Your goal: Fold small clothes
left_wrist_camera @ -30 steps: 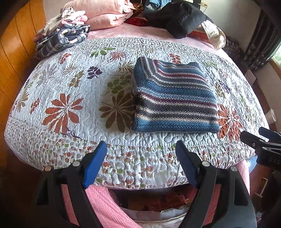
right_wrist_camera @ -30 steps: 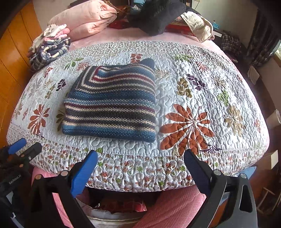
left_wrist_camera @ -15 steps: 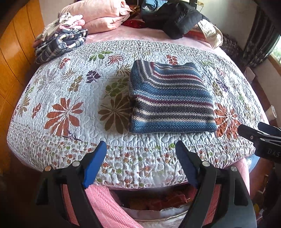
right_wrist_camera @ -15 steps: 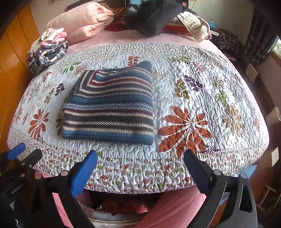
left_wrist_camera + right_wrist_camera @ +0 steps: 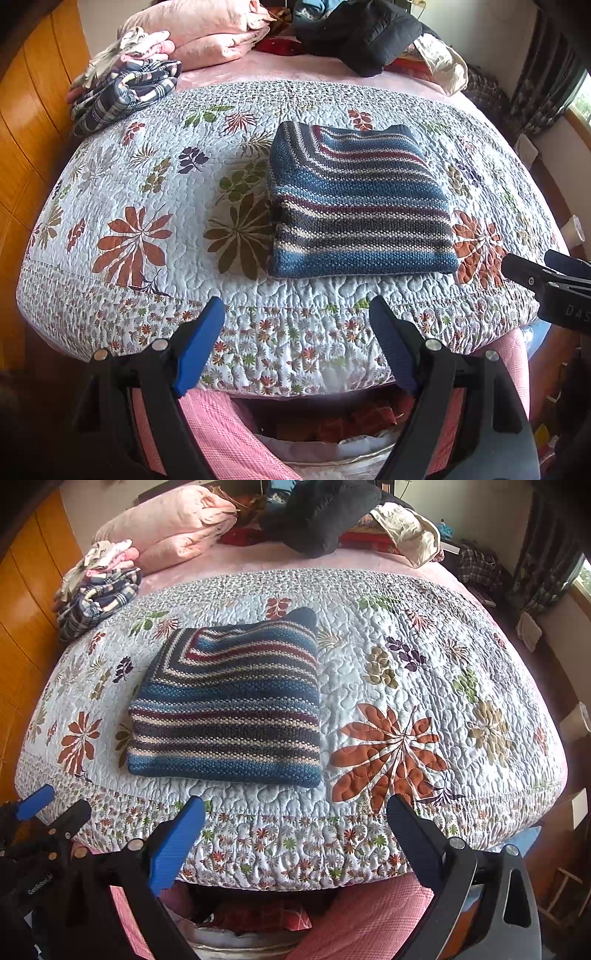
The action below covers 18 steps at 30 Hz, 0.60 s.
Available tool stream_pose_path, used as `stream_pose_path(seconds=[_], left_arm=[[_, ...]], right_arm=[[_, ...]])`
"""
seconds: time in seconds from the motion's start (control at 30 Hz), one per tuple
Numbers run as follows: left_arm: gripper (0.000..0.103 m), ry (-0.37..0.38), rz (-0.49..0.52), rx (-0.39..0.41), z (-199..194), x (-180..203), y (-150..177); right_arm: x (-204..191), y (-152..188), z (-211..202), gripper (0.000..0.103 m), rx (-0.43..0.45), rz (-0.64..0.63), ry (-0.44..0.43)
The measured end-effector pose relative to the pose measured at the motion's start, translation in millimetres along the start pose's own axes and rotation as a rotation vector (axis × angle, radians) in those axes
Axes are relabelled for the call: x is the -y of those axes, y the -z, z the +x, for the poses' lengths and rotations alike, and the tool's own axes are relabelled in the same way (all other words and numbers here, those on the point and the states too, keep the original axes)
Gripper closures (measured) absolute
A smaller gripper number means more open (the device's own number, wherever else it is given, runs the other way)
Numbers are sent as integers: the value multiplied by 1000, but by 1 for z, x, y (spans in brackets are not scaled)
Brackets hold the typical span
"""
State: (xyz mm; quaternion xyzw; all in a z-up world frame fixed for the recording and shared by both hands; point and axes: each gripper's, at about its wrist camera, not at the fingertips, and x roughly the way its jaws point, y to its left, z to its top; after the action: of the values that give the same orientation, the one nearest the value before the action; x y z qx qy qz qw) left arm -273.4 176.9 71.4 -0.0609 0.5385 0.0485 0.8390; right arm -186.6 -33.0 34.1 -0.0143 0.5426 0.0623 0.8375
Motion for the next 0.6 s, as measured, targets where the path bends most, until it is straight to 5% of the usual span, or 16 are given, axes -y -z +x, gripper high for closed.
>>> stream_pose_path(seconds=[0.6], left_arm=[[23, 5, 2, 10, 0, 1, -3]], right_arm=[[1, -1, 4, 4, 4, 4, -7]])
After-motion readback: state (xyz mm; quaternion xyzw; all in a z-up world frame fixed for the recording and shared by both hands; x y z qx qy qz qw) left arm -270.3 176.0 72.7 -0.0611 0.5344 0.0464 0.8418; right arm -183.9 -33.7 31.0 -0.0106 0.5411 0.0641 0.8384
